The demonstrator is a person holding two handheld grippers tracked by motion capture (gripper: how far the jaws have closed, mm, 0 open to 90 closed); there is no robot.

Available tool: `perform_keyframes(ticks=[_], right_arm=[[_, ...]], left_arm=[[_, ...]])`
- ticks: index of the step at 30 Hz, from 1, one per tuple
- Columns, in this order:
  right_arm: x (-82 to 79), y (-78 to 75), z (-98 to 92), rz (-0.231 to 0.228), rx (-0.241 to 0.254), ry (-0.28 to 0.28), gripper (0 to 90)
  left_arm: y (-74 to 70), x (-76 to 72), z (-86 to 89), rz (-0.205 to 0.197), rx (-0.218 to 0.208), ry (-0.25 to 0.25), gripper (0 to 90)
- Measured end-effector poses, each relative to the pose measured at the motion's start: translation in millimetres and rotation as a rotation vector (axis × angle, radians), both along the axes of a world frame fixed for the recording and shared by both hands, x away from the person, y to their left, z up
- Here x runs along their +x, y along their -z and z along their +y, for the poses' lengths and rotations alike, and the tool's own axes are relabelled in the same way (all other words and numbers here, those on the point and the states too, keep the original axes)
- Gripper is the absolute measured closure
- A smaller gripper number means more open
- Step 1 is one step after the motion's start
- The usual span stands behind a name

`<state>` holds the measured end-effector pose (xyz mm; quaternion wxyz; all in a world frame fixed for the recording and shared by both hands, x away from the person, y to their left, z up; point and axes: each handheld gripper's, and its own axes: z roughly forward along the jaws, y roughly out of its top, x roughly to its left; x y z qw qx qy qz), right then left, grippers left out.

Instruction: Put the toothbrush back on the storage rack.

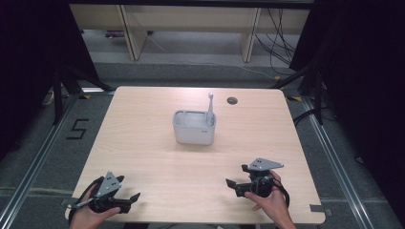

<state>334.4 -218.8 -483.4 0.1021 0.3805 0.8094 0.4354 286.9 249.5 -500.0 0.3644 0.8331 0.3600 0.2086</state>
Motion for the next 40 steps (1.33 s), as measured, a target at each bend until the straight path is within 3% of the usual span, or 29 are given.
perform_keyframes(ticks=[2,3,6,7,8,9,12,13,14,15,16,17,20,21,22,23,24,25,26,27,29,31,33,35,39,40], right_arm=[[-3.1,0.1,-0.1,0.003,-0.001,0.019,15.9],[-2.8,0.0,-2.3,-0.021,-0.019,0.018,15.9],[-6.3,1.8,-2.9,0.013,0.003,0.024,15.9],[-4.9,2.7,-5.2,-0.013,-0.008,0.006,15.9],[-7.9,2.5,-4.7,0.019,0.003,0.023,15.9],[-6.9,2.8,-6.7,-0.005,-0.011,0.014,15.9],[-10.7,3.8,-8.1,0.017,-0.013,0.032,15.9],[-10.1,3.7,-10.2,-0.005,-0.025,0.021,15.9],[-12.6,4.0,-9.1,0.029,-0.008,0.028,15.9],[-12.3,4.6,-10.7,0.000,-0.026,0.032,15.9],[-14.1,4.5,-10.6,0.028,-0.020,0.032,15.9],[-13.6,5.1,-11.9,0.009,-0.027,0.027,15.9],[-17.5,5.1,-12.1,0.040,-0.014,0.046,15.9],[-15.5,5.9,-14.5,-0.008,-0.037,0.031,15.9],[-17.2,6.2,-13.7,0.028,-0.020,0.028,15.9],[-17.5,6.1,-14.6,0.032,-0.025,0.025,15.9],[-16.7,6.5,-15.9,0.002,-0.042,0.026,15.9],[-17.2,6.9,-15.6,0.017,-0.036,0.023,15.9],[-17.7,6.3,-16.4,0.002,-0.049,0.033,15.9],[-19.4,6.1,-15.2,0.027,-0.037,0.042,15.9],[-20.1,6.5,-15.2,0.032,-0.035,0.038,15.9],[-18.7,7.1,-16.9,-0.005,-0.054,0.032,15.9],[-20.3,7.5,-15.4,0.034,-0.035,0.033,15.9],[-20.3,7.6,-16.1,0.020,-0.045,0.036,15.9],[-22.7,7.7,-15.0,0.050,-0.026,0.054,15.9],[-19.7,8.2,-17.6,0.022,-0.042,0.032,15.9]], left_arm=[[-0.5,0.2,0.8,0.002,0.015,0.005,16.4],[-0.2,0.1,0.3,0.001,0.007,0.003,16.4],[-0.3,-0.1,0.2,0.003,0.003,0.006,16.4],[-0.8,0.2,1.1,0.002,0.019,0.008,16.4],[-0.7,0.2,0.9,0.002,0.016,0.006,16.4],[-0.3,-0.1,0.3,0.003,0.003,0.006,16.4],[-0.4,-0.1,0.3,0.003,0.005,0.006,16.4],[-0.4,0.0,0.3,0.003,0.005,0.006,16.4],[-0.4,0.0,0.4,0.003,0.005,0.007,16.4],[-0.3,-0.1,0.3,0.003,0.002,0.006,16.4],[-0.3,-0.1,0.3,0.003,0.002,0.006,16.4],[-0.8,0.2,1.1,0.002,0.018,0.008,16.4],[-0.8,0.2,1.0,0.002,0.016,0.007,16.4],[-0.5,0.2,0.7,0.002,0.012,0.005,16.4],[-0.7,0.2,1.0,0.004,0.016,0.008,16.4],[-0.5,0.1,0.6,0.005,0.009,0.009,16.4],[-0.3,0.0,0.2,0.004,0.004,0.006,16.4],[-0.3,0.0,0.2,0.004,0.005,0.007,16.4],[-0.3,0.0,0.3,0.004,0.006,0.008,16.4],[-0.1,0.0,0.1,0.004,0.001,0.008,16.4],[-0.6,0.2,0.8,0.005,0.013,0.010,16.4],[-0.2,0.0,0.2,0.003,0.005,0.003,16.4],[-0.3,0.0,0.2,0.004,0.005,0.007,16.4],[-0.3,0.0,0.2,0.004,0.005,0.007,16.4],[-0.2,-0.1,0.1,0.004,0.003,0.007,16.4],[-0.7,0.3,1.1,0.004,0.020,0.010,16.4]])
